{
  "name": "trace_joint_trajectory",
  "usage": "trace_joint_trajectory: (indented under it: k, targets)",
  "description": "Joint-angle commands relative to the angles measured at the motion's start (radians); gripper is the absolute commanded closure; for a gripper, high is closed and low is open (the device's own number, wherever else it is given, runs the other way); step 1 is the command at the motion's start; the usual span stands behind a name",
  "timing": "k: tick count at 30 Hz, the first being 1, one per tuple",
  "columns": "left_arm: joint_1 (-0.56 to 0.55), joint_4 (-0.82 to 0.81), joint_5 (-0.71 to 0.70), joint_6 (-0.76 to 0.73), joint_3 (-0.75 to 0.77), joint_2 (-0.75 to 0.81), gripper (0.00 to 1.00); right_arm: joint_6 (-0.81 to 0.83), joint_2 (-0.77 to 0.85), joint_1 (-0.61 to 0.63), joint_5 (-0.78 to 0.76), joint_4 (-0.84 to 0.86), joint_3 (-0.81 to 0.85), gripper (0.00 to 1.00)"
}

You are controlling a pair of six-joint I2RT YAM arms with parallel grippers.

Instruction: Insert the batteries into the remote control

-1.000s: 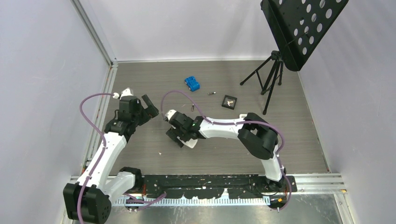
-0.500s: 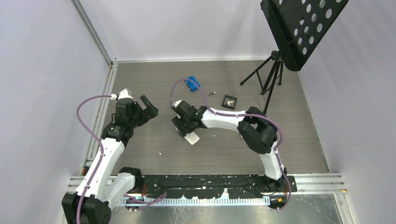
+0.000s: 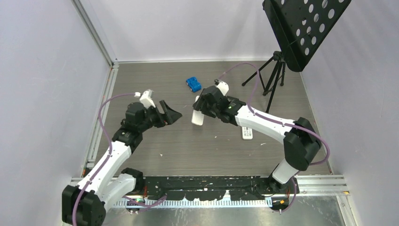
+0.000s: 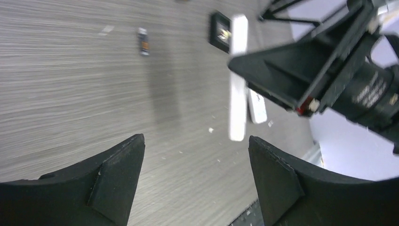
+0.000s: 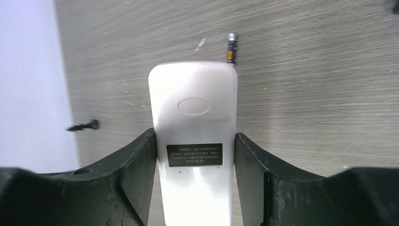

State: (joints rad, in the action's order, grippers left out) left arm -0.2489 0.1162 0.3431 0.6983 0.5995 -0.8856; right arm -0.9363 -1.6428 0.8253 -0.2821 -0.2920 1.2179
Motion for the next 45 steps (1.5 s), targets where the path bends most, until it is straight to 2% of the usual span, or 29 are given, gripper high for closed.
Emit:
trace_joint_trajectory:
  k: [1, 5, 9, 15, 22, 23, 25, 26, 27, 29, 33, 37, 40, 43, 45]
  targets:
    - [-0.133, -0.241, 0.102, -0.013, -0.019, -0.04, 0.15, -0.244, 0.072, 0.012, -0.037, 0.099, -0.028, 0.59]
    - [-0.24, -0.309, 0.063, -0.021, -0.017, -0.088, 0.12, -0.335, 0.11, 0.012, 0.004, 0.133, -0.055, 0.58]
    - [-0.272, -0.352, -0.036, 0.002, -0.024, -0.12, 0.13, -0.409, 0.141, 0.012, 0.044, 0.163, -0.087, 0.58]
    - [-0.283, -0.415, -0.043, 0.029, -0.017, -0.16, 0.38, -0.459, 0.158, 0.005, 0.104, 0.178, -0.097, 0.58]
    - [-0.286, -0.44, 0.031, 0.074, -0.004, -0.239, 0.55, -0.487, 0.156, -0.02, 0.156, 0.223, -0.118, 0.58]
    - [-0.286, -0.443, 0.038, 0.075, -0.003, -0.245, 0.61, -0.488, 0.157, -0.025, 0.163, 0.233, -0.125, 0.56]
    - [-0.286, -0.452, 0.047, 0.068, -0.003, -0.251, 0.75, -0.471, 0.162, -0.041, 0.185, 0.254, -0.138, 0.43]
    - [-0.286, -0.455, 0.05, 0.065, -0.003, -0.252, 0.82, -0.452, 0.17, -0.054, 0.196, 0.25, -0.143, 0.37]
    - [-0.285, -0.454, 0.048, 0.056, -0.002, -0.251, 0.93, -0.424, 0.181, -0.066, 0.203, 0.249, -0.153, 0.32]
    - [-0.285, -0.444, 0.05, 0.035, 0.004, -0.248, 1.0, -0.357, 0.219, -0.098, 0.226, 0.249, -0.179, 0.23]
    - [-0.279, -0.421, 0.144, -0.034, 0.035, -0.257, 1.0, -0.134, 0.315, -0.178, 0.352, 0.301, -0.252, 0.16]
    - [-0.27, -0.395, 0.376, -0.084, 0.097, -0.29, 1.0, 0.162, 0.42, -0.209, 0.509, 0.363, -0.325, 0.12]
    - [-0.268, -0.371, 0.52, -0.108, 0.137, -0.312, 1.0, 0.337, 0.478, -0.21, 0.648, 0.326, -0.362, 0.12]
    - [-0.267, -0.296, 0.63, -0.141, 0.183, -0.331, 1.0, 0.41, 0.522, -0.21, 0.758, 0.298, -0.395, 0.12]
    - [-0.267, -0.287, 0.69, -0.147, 0.198, -0.338, 1.0, 0.397, 0.552, -0.21, 0.809, 0.337, -0.439, 0.15]
